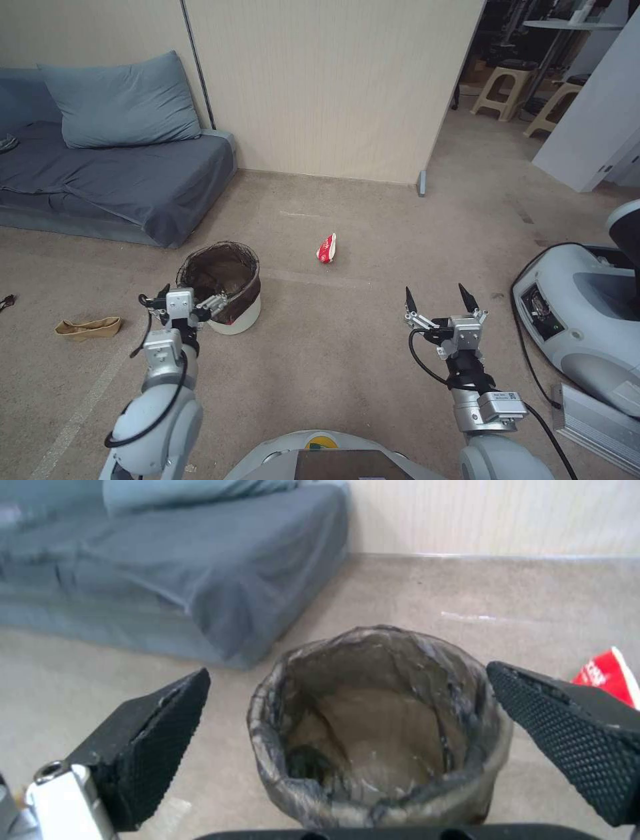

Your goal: Pick up the trash bin, then pick up the garbage from the floor and place it into the trash bin.

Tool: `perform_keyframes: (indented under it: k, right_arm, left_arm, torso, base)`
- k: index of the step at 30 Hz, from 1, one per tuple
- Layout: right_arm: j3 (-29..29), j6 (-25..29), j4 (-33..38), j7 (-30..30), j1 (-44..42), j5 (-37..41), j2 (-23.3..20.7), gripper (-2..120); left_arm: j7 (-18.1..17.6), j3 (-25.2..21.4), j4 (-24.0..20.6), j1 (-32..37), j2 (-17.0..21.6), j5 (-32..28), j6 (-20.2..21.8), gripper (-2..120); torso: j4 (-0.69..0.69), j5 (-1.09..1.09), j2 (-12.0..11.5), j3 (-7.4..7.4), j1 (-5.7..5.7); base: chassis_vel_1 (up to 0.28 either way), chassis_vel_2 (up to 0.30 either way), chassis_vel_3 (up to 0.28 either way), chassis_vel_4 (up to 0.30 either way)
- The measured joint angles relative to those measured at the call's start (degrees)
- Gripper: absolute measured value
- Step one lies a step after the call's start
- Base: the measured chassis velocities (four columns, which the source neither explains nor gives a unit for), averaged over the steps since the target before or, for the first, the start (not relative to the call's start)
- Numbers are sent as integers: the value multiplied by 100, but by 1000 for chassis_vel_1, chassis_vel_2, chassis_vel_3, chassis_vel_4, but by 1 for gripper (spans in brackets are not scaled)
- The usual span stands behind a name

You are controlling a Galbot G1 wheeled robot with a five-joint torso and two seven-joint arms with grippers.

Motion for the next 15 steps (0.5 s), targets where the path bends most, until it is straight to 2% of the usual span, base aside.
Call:
perform_keyframes:
  k: [2,4,8,13,15]
  right_arm:
    - [0,2,-1,-1,1,-1,1,100]
    - [1,20,-10,-1,1,-8,0,100]
    - [7,71,-43,12,4,-34,0,100]
    - [15,114,-69,24,10,-55,0,100]
    - [16,121,-73,25,11,-58,0,100]
  left_arm:
    - [-48,-66,24,-67,37,-209,67,100]
    - [-208,-298,132,-322,257,-1051,246,100]
    - [-237,-361,185,-453,395,-1322,303,100]
    - [-241,-317,195,-465,373,-1326,315,100]
    - [-328,-301,356,-536,380,-1427,389,100]
  torso:
    - [-1,0,0,0,0]
    - [0,0,0,0,0]
    - [0,0,0,0,0]
    - [1,1,0,0,0]
    - [2,1,0,0,0]
  base:
    - [0,0,0,0]
    - [0,0,0,0]
    - [0,0,0,0]
    - [0,0,0,0]
    - [0,0,0,0]
